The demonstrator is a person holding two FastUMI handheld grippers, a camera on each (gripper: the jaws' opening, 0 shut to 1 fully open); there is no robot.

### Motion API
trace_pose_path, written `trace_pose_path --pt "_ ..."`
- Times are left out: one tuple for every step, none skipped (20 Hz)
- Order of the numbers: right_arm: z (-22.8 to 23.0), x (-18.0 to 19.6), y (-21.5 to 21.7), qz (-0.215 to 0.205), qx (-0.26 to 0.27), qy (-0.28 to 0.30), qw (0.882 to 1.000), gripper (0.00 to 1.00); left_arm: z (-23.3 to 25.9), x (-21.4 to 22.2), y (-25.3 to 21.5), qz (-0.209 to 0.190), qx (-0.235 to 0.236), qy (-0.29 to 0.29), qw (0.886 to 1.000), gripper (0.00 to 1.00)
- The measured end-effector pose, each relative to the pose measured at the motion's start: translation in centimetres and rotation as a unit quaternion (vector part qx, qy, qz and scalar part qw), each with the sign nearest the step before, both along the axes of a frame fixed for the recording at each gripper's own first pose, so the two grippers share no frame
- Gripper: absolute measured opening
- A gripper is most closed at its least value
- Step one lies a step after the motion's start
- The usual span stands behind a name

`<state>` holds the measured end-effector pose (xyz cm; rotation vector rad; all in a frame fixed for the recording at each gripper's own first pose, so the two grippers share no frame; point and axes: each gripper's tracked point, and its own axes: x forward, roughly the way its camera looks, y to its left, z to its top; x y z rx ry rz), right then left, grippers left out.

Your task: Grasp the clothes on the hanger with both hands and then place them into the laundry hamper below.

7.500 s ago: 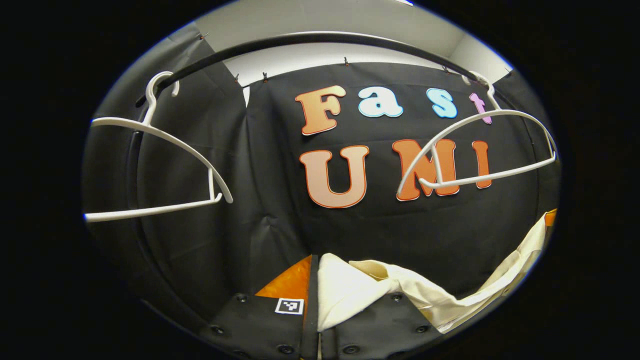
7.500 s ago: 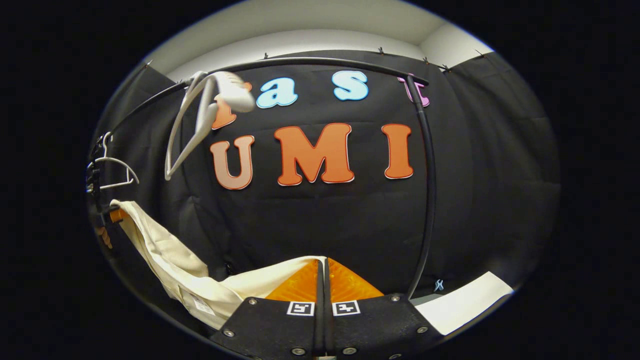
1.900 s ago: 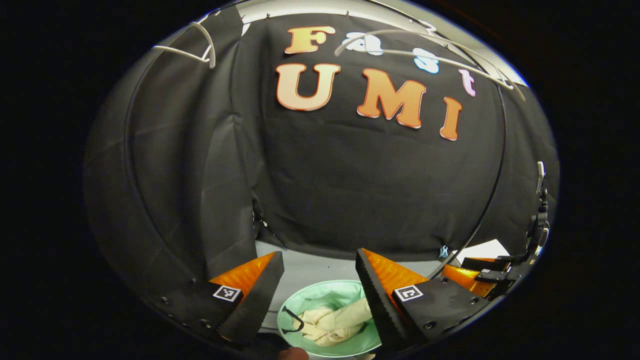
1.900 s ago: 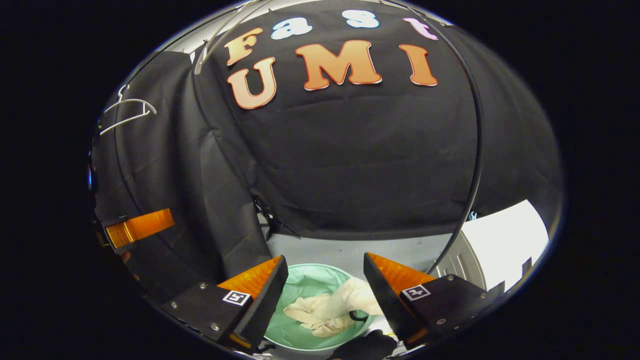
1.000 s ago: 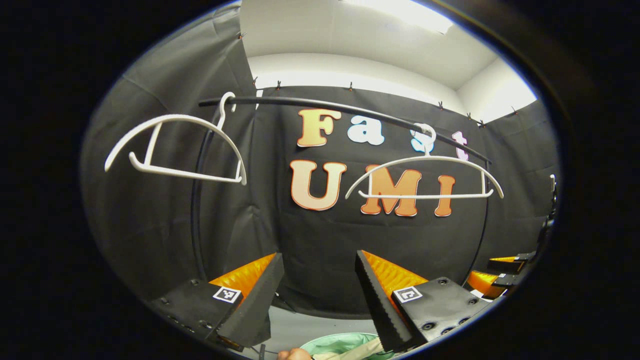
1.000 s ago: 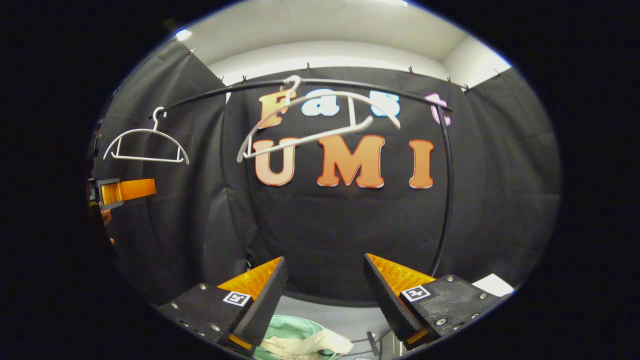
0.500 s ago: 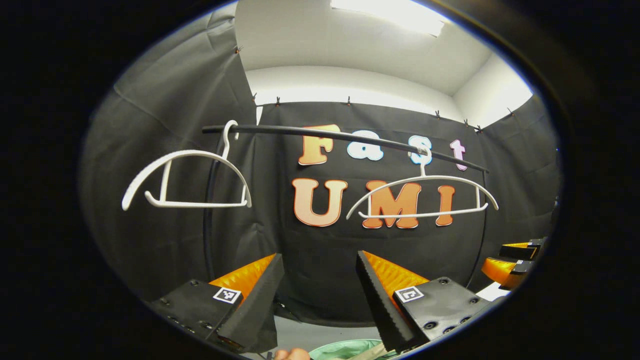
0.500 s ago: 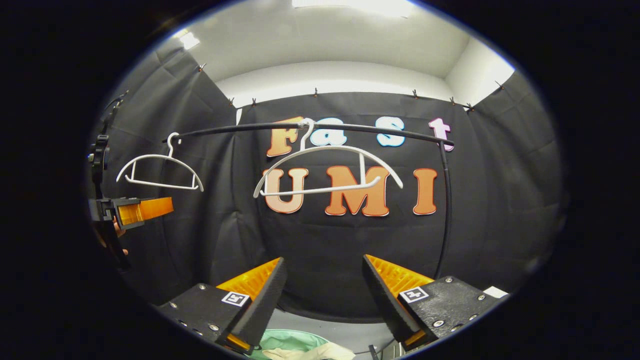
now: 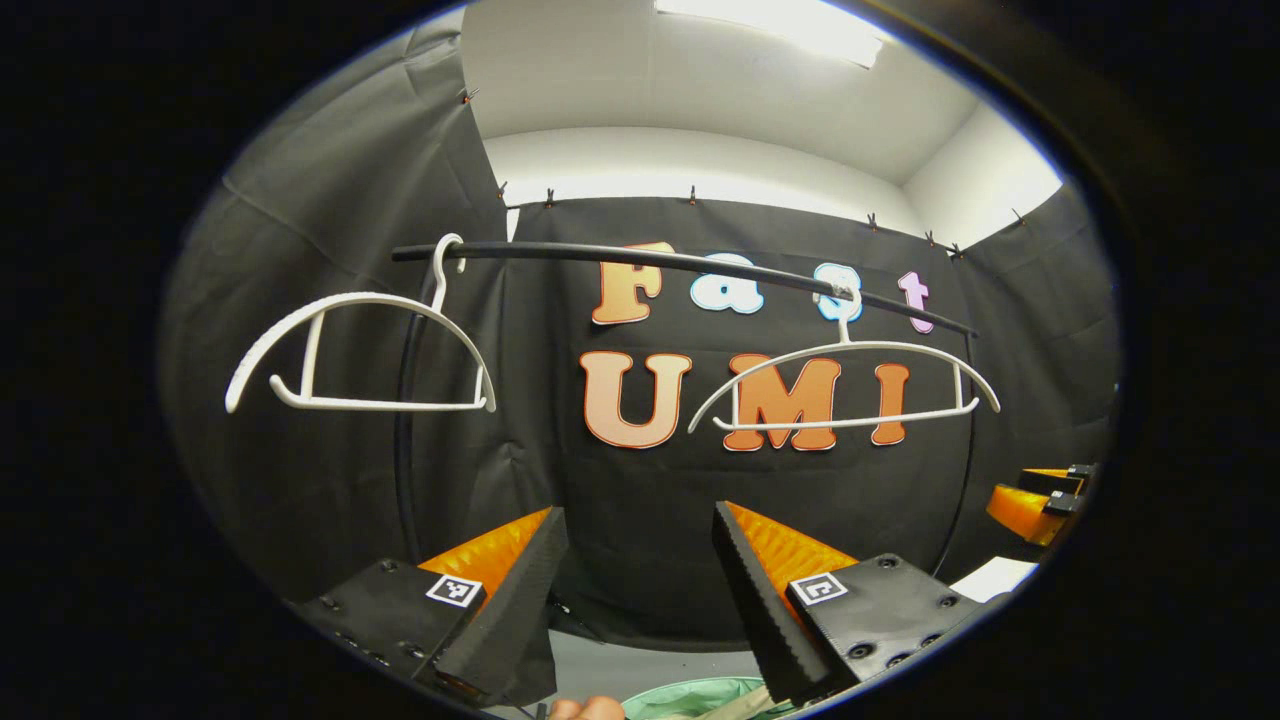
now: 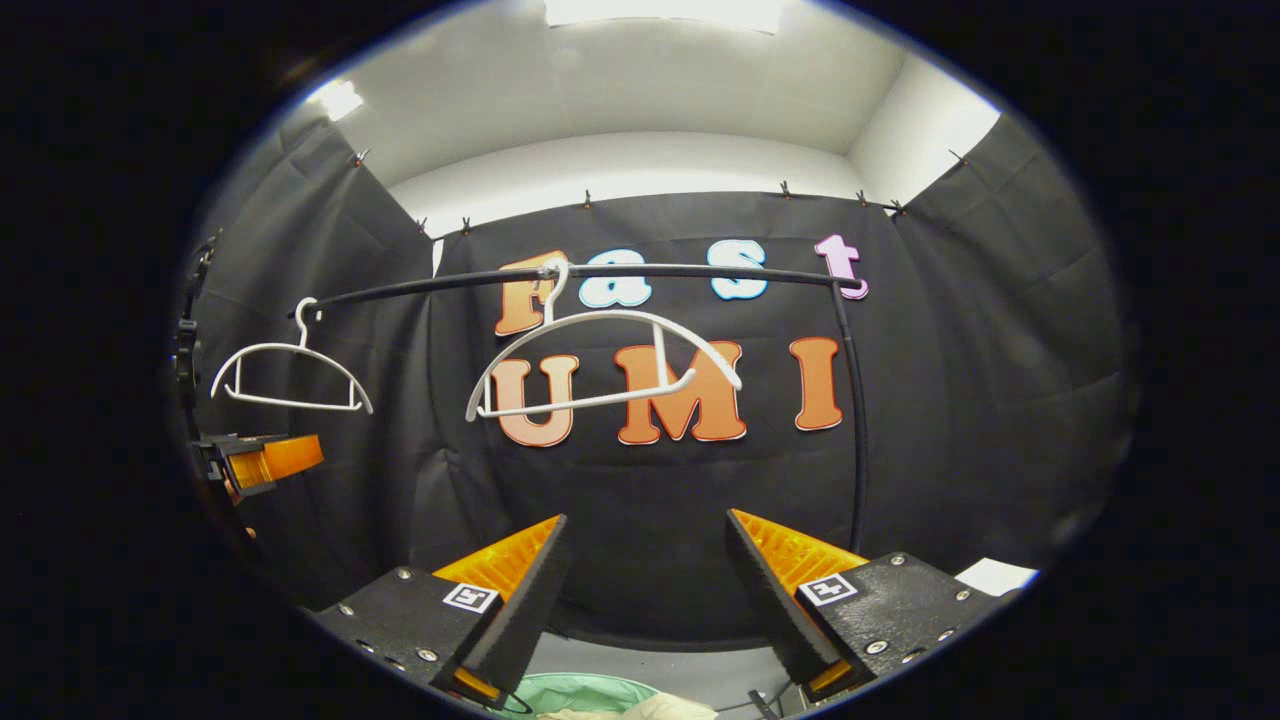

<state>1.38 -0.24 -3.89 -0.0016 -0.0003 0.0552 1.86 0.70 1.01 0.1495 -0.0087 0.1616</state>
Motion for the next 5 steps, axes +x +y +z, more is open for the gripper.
trace_pose_path --pt "0.05 0.07 -0.45 -0.006 0.0 -0.002 1.0 1.0 -0.07 -0.01 -0.12 -0.001 0.001 0.001 1.0 0.93" --pt "0.2 0.04 -0.78 -0.01 -0.002 -0.004 1.0 1.0 -0.11 0.13 -0.24 -0.001 0.001 0.001 1.0 0.93" --pt "0.3 -0.02 -1.01 -0.013 -0.003 -0.006 1.0 1.0 -0.1 0.12 -0.32 -0.002 0.002 0.001 1.0 0.96" --pt "0.36 -0.08 -1.08 -0.015 -0.004 -0.007 1.0 1.0 -0.05 0.12 -0.38 -0.001 0.003 0.0 1.0 0.93" --pt "0.25 -0.21 -1.22 -0.017 -0.005 -0.007 1.0 1.0 -0.06 0.12 -0.44 -0.001 0.006 0.0 1.0 0.93"
